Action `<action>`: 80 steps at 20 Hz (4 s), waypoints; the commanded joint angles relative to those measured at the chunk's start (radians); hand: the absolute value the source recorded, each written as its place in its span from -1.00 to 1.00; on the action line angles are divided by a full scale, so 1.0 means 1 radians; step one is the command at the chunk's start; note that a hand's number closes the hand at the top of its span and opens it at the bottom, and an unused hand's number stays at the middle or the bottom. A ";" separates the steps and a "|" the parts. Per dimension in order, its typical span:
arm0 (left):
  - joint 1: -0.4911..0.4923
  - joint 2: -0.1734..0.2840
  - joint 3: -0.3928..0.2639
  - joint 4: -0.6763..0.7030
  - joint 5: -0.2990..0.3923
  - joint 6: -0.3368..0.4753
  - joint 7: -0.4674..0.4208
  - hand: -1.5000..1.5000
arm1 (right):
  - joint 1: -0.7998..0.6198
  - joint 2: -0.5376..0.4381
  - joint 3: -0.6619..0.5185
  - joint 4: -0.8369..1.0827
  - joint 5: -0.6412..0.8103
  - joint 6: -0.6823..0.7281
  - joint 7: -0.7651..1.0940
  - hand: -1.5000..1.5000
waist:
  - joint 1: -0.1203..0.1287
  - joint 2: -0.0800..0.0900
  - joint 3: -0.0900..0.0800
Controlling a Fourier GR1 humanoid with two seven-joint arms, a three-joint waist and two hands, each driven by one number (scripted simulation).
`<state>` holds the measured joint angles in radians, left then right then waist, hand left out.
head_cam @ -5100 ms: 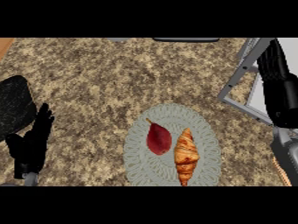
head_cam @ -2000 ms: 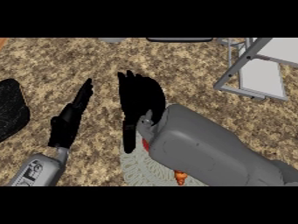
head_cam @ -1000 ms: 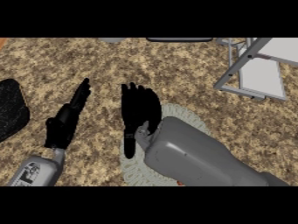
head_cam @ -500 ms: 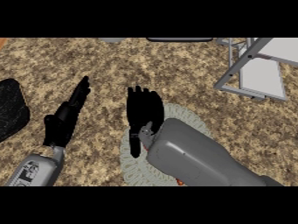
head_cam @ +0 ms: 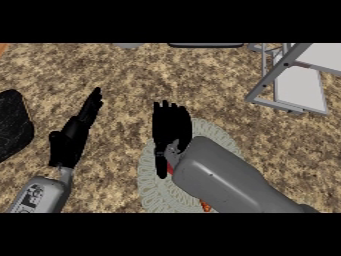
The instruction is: Pick the pear from the placemat and place it in the tiered shelf
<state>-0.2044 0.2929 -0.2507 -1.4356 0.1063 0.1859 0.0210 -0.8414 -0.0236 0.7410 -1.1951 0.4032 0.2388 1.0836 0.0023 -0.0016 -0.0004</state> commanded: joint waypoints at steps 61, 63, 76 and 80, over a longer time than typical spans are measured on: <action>0.123 -0.051 0.125 -0.015 -0.072 -0.037 -0.054 0.00 | 0.583 -1.157 -0.735 -0.191 -0.749 0.349 -2.046 1.00 | -0.100 -0.003 0.009; 0.091 -0.061 0.112 -0.023 -0.076 -0.037 -0.038 0.00 | 0.580 -1.210 -0.789 -0.101 -0.793 0.405 -2.075 1.00 | -0.076 0.003 0.009; 0.014 -0.086 0.060 0.005 -0.099 -0.078 -0.025 0.00 | 0.526 -1.335 -0.921 0.227 -0.919 0.527 -2.051 1.00 | 0.033 0.016 0.005; -0.023 -0.112 0.049 0.043 -0.120 -0.061 -0.016 0.00 | 0.462 -1.348 -0.931 0.262 -0.962 0.541 -1.993 1.00 | 0.033 0.016 0.003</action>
<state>-0.2021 0.2021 -0.1859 -1.4193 0.0061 0.1145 0.0027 -0.3261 -1.3601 -0.1779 -1.0045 -0.5329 0.5540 -0.7757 0.0270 0.0137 0.0042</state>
